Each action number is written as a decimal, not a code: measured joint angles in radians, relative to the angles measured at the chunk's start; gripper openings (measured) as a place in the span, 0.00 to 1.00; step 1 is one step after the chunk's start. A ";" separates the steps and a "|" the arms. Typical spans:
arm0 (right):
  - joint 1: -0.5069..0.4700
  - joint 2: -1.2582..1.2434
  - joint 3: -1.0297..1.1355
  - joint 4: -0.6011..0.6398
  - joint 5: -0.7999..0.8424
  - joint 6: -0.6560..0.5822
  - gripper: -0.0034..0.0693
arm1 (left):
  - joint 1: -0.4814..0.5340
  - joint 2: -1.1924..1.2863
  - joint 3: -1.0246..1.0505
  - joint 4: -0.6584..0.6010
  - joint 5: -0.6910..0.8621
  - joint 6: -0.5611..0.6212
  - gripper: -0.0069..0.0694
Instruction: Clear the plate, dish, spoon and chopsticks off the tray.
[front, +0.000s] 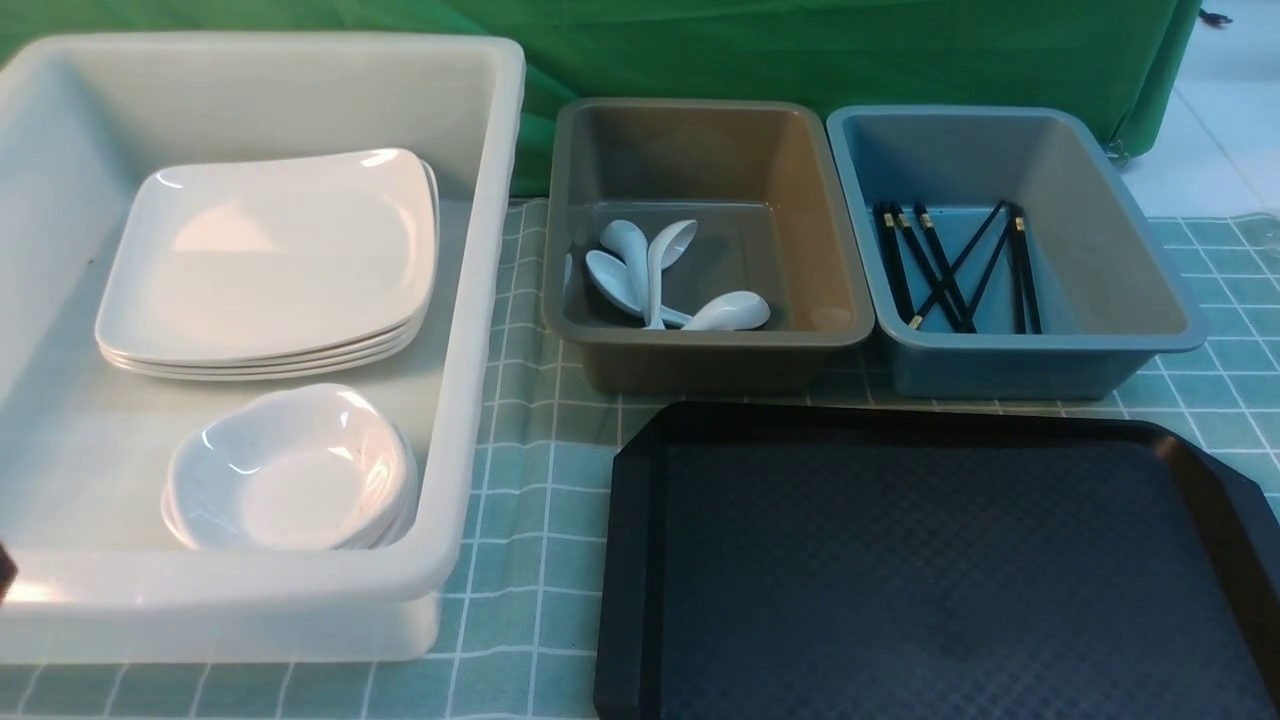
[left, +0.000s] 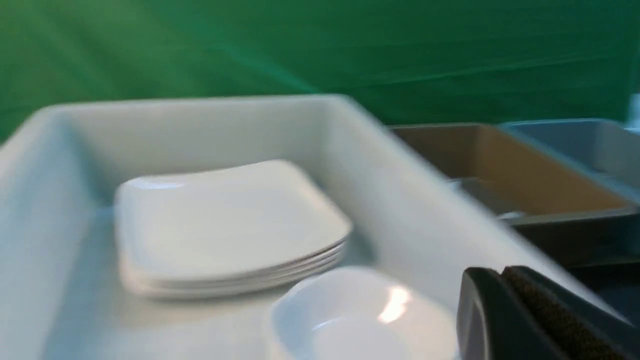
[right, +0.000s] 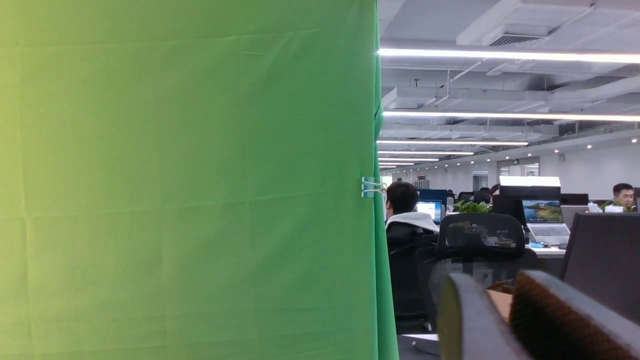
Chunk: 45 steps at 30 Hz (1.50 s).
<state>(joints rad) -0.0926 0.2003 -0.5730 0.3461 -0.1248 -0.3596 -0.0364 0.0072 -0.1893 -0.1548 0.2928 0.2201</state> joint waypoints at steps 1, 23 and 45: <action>0.000 0.000 0.000 0.000 0.000 0.000 0.30 | 0.034 -0.004 0.044 0.001 -0.013 0.000 0.11; 0.000 0.000 0.000 0.000 0.000 0.001 0.36 | 0.115 -0.006 0.196 0.078 -0.067 -0.011 0.11; 0.016 -0.016 0.041 -0.296 0.268 0.034 0.38 | 0.115 -0.006 0.196 0.086 -0.067 -0.011 0.11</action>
<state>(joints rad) -0.0771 0.1841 -0.5317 0.0503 0.1427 -0.3260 0.0782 0.0012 0.0068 -0.0686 0.2257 0.2092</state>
